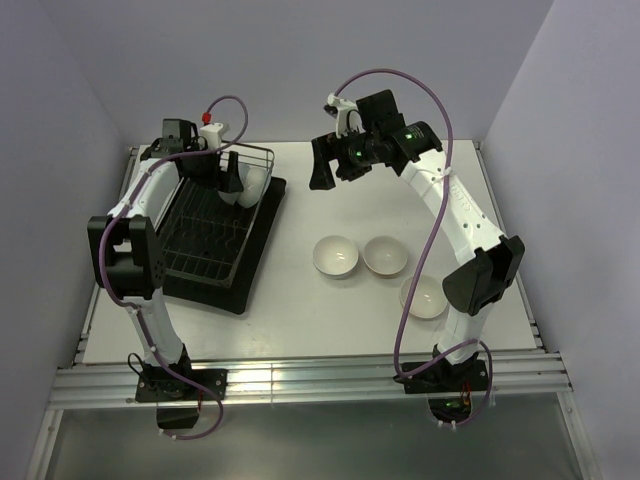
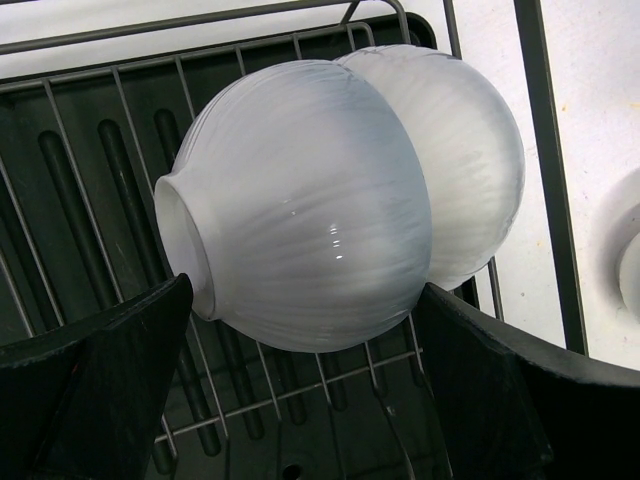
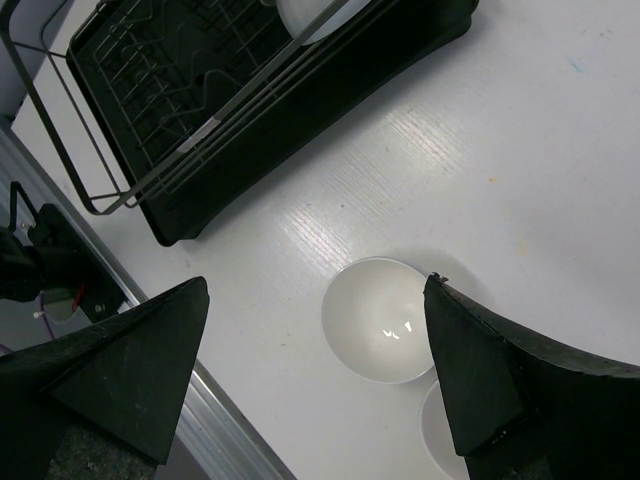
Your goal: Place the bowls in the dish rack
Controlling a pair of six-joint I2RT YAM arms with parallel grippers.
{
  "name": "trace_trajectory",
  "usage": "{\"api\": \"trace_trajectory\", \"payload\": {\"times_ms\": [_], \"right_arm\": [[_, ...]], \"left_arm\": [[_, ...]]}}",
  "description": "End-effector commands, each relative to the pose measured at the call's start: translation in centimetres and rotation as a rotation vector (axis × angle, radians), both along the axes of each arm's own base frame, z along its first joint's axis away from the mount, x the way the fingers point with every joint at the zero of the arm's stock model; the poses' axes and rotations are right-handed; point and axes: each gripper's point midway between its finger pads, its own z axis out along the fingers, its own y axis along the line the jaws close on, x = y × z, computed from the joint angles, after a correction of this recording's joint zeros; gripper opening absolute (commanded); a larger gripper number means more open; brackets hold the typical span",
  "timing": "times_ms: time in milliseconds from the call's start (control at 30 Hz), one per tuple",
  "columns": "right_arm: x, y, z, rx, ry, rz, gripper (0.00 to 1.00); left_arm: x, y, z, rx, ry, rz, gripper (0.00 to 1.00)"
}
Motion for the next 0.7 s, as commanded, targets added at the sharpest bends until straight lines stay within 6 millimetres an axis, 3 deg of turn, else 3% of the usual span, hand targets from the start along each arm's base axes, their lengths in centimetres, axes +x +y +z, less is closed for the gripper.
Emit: {"api": "trace_trajectory", "payload": {"times_ms": [0,267,667], "right_arm": [[-0.3,-0.5,3.0,0.029,-0.076,0.003,0.95],[-0.3,-0.5,2.7,0.026,-0.072,0.002,0.96],[-0.5,-0.6,2.9,0.030,-0.077,0.003,0.96]], "left_arm": [[0.9,0.4,2.7,-0.020,-0.073,0.008,0.99],[0.1,-0.1,4.9,-0.051,-0.101,-0.019,0.99],[-0.2,-0.1,5.6,-0.054,-0.116,-0.016,1.00]]}}
